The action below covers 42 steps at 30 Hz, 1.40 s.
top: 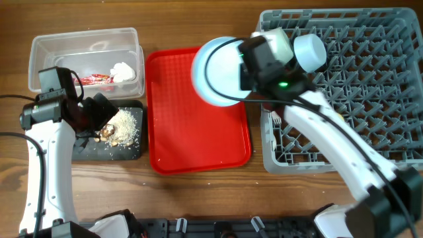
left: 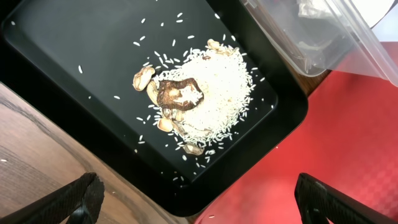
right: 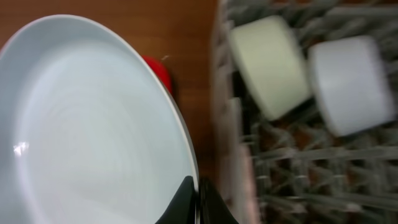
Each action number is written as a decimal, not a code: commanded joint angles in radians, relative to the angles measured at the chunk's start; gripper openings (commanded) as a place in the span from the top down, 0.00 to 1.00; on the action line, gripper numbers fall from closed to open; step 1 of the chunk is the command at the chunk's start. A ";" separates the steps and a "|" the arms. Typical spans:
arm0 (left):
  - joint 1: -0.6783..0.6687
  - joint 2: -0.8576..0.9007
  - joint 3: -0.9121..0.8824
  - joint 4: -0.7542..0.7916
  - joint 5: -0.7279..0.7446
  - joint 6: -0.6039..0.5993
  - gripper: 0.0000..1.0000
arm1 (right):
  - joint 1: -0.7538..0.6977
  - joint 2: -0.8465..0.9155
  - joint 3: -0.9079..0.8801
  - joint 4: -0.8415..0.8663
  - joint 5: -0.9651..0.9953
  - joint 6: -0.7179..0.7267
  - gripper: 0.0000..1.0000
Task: Sort waste into correct bins and load items into the dishwasher rack
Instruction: 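Lift the white plate with the right gripper and lower it into the rack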
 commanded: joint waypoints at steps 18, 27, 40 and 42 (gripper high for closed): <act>0.005 -0.013 0.003 0.000 0.009 -0.003 0.00 | -0.261 -0.146 -0.030 -0.259 0.328 -0.458 0.96; 0.003 -0.014 0.003 0.014 0.061 0.001 0.00 | -0.262 -0.138 -0.030 -0.211 0.142 -0.389 0.41; 0.004 -0.014 0.003 0.019 0.061 0.001 0.00 | -0.691 -0.011 -0.030 -0.293 -0.512 -0.364 0.41; 0.004 -0.014 0.003 0.018 0.061 0.001 0.00 | -0.691 0.036 -0.030 -0.307 -0.477 -0.361 0.42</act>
